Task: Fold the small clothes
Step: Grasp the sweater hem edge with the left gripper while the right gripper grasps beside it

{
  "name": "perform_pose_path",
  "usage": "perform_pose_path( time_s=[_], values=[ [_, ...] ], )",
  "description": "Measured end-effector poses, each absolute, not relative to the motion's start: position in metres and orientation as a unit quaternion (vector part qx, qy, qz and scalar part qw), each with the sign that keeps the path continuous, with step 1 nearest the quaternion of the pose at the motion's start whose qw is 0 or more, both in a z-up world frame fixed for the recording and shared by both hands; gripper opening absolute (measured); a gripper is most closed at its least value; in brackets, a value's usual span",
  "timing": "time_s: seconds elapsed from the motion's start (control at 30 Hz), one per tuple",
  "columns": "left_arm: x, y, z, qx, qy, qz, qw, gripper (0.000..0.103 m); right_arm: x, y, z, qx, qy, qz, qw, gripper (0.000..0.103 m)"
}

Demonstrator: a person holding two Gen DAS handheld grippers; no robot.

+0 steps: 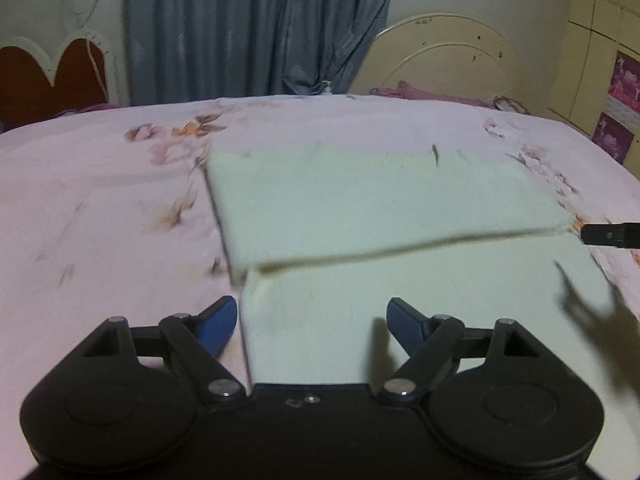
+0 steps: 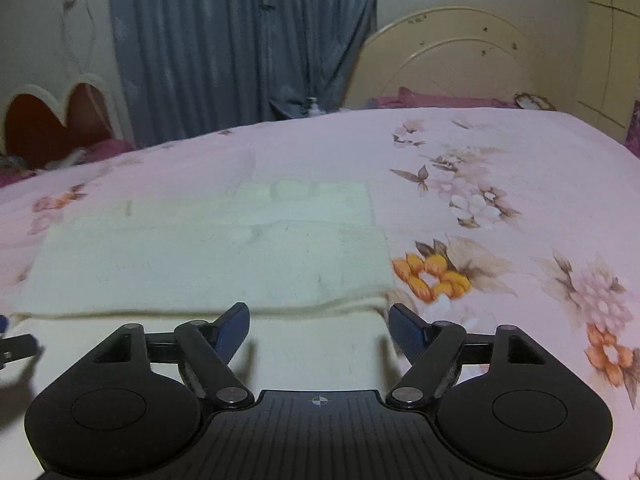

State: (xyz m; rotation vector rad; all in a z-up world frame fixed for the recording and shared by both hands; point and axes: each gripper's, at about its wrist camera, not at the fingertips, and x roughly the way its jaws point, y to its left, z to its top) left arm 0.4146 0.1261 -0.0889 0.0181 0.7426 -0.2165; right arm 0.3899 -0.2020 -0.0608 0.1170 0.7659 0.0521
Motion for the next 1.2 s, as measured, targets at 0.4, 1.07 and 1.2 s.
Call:
perform_pose_path(
  time_s=[0.4,1.07,1.2],
  values=[
    [0.273,0.131,-0.08,0.009,0.364,-0.054,0.93,0.081,0.239,-0.271,-0.028,0.094,0.372,0.056,0.922,0.076],
    [0.143,0.168,-0.089,-0.135,0.391,-0.112,0.903,0.098,0.1,-0.311,-0.061,0.22,0.427,0.137,0.866,0.051],
    [0.147,0.176,-0.095,-0.181,0.39,-0.122,0.895,0.082,0.099,-0.311,-0.068,0.253,0.433,0.162,0.85,0.031]
  ],
)
